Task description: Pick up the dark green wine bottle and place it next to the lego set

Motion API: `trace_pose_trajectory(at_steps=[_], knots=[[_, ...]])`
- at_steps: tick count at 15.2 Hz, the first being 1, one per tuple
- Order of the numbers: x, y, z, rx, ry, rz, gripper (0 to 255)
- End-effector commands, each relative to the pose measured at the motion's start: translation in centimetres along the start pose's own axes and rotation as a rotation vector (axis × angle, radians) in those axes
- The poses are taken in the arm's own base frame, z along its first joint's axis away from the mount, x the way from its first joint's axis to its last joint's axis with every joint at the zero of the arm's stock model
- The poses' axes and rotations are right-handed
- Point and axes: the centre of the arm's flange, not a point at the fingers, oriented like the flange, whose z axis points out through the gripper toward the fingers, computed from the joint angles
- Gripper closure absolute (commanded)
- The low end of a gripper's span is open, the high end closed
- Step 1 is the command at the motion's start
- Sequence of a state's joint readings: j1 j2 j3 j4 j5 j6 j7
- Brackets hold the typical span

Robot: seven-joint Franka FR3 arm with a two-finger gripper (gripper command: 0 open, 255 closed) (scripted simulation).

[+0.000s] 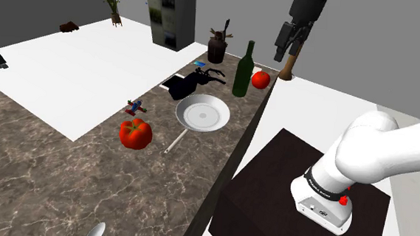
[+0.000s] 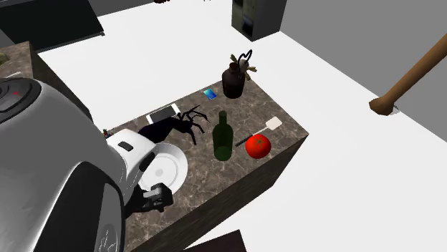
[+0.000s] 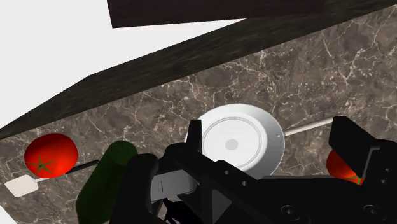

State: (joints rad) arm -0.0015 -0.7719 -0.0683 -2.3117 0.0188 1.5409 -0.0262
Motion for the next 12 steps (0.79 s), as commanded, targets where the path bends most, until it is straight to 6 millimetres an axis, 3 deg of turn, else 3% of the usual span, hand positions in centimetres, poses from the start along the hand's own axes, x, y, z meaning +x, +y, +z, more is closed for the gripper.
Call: trace_pose_trajectory(at_steps=[1,12], knots=[[0.0,0.0,0.0,0.0,0.0,0.0,0],[10.4,9.7,2.9,-0.015,-0.013,-0.046,0]])
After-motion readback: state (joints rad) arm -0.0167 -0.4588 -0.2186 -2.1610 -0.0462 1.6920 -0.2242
